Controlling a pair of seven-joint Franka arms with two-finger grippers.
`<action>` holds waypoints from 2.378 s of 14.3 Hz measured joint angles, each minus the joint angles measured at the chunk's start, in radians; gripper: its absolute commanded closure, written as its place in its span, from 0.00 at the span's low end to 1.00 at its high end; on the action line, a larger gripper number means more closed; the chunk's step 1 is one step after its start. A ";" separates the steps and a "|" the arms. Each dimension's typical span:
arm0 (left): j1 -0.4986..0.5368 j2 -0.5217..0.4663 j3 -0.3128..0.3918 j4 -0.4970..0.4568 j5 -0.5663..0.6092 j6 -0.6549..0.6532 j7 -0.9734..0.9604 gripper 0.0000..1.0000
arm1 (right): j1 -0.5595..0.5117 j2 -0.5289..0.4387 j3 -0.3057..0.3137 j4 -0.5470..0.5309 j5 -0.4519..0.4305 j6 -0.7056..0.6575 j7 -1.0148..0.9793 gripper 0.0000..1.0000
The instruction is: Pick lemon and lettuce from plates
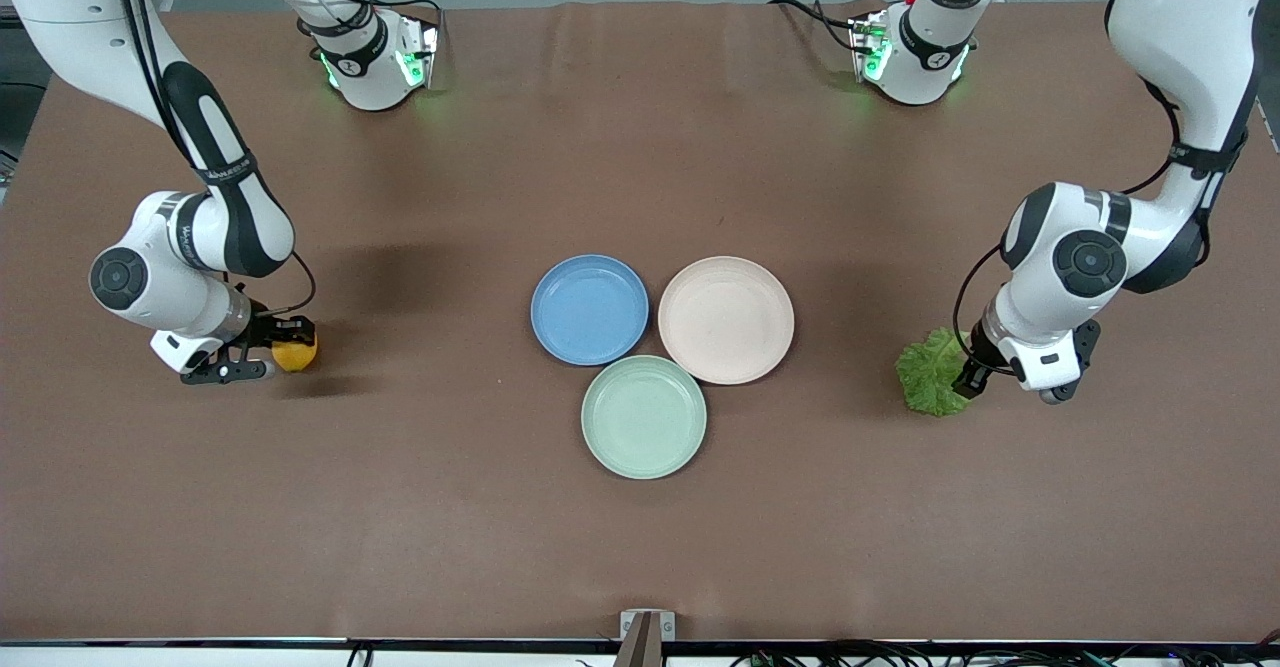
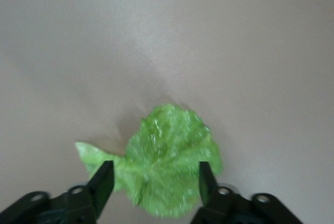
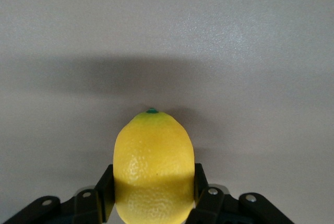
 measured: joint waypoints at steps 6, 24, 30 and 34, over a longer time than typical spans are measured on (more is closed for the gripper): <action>0.000 -0.102 -0.072 0.145 0.000 -0.259 0.240 0.00 | 0.000 -0.133 0.002 0.075 0.000 -0.262 0.052 0.00; -0.167 -0.311 0.134 0.480 -0.216 -0.797 0.925 0.00 | 0.099 -0.446 0.023 0.477 0.001 -0.886 0.280 0.00; -0.191 -0.393 0.257 0.466 -0.350 -0.844 1.119 0.00 | 0.099 -0.441 0.019 0.554 -0.001 -0.890 0.280 0.00; -0.193 -0.431 0.275 0.443 -0.361 -0.860 1.167 0.00 | 0.098 -0.437 0.015 0.579 -0.001 -0.890 0.280 0.00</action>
